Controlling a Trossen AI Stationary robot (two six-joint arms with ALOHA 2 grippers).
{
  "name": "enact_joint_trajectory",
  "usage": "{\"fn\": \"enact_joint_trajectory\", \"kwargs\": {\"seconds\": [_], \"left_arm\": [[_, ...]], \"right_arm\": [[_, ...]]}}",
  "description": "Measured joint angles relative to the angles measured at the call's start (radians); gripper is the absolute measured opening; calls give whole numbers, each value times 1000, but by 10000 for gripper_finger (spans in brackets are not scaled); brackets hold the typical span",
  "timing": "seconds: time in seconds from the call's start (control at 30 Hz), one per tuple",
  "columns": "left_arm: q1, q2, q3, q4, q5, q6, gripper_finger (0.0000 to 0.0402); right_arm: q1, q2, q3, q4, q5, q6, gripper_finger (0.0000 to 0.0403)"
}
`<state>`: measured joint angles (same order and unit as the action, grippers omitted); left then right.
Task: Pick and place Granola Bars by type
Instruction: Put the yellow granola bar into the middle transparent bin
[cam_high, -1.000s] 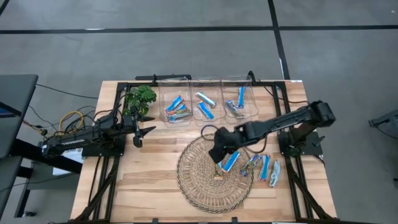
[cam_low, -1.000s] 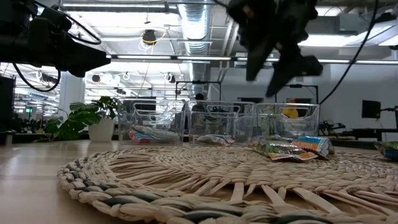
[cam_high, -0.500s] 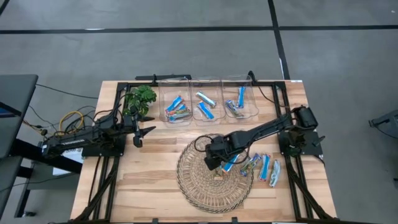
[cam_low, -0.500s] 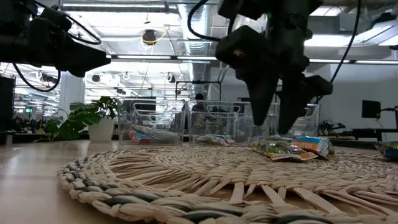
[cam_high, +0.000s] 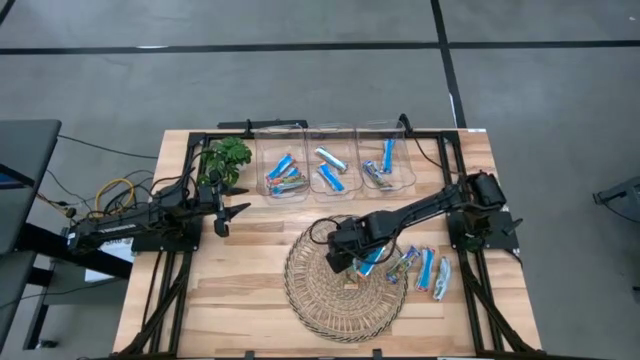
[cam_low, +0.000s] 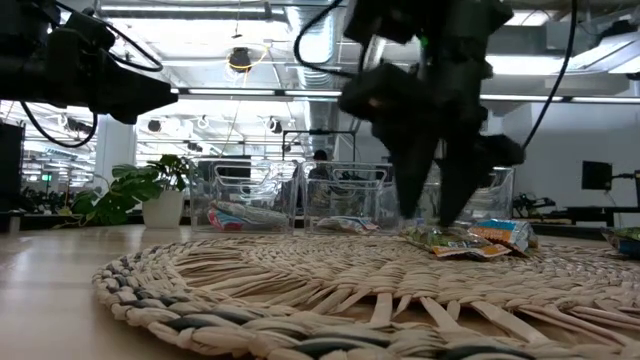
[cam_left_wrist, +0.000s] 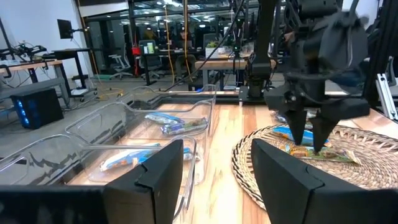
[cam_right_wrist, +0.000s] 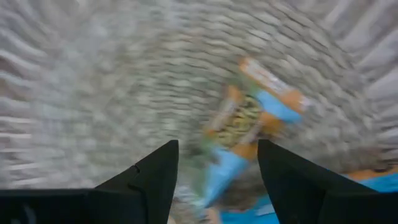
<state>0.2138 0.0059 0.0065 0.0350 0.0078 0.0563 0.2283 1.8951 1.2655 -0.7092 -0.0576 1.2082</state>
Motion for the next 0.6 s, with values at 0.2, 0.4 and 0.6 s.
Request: {"fn": "enact_joint_trajectory", "kwargs": {"seconds": [0.2, 0.4, 0.6], "left_arm": [[0, 0, 0, 0, -1, 0, 183], [0, 6, 0, -1, -15, 0, 183], [0, 13, 0, -1, -18, 0, 183]], "right_arm": [[0, 40, 3, 38, -36, -12, 214], [-2, 58, 8, 55, -48, -13, 211], [-2, 58, 7, 60, -49, -13, 156]]}}
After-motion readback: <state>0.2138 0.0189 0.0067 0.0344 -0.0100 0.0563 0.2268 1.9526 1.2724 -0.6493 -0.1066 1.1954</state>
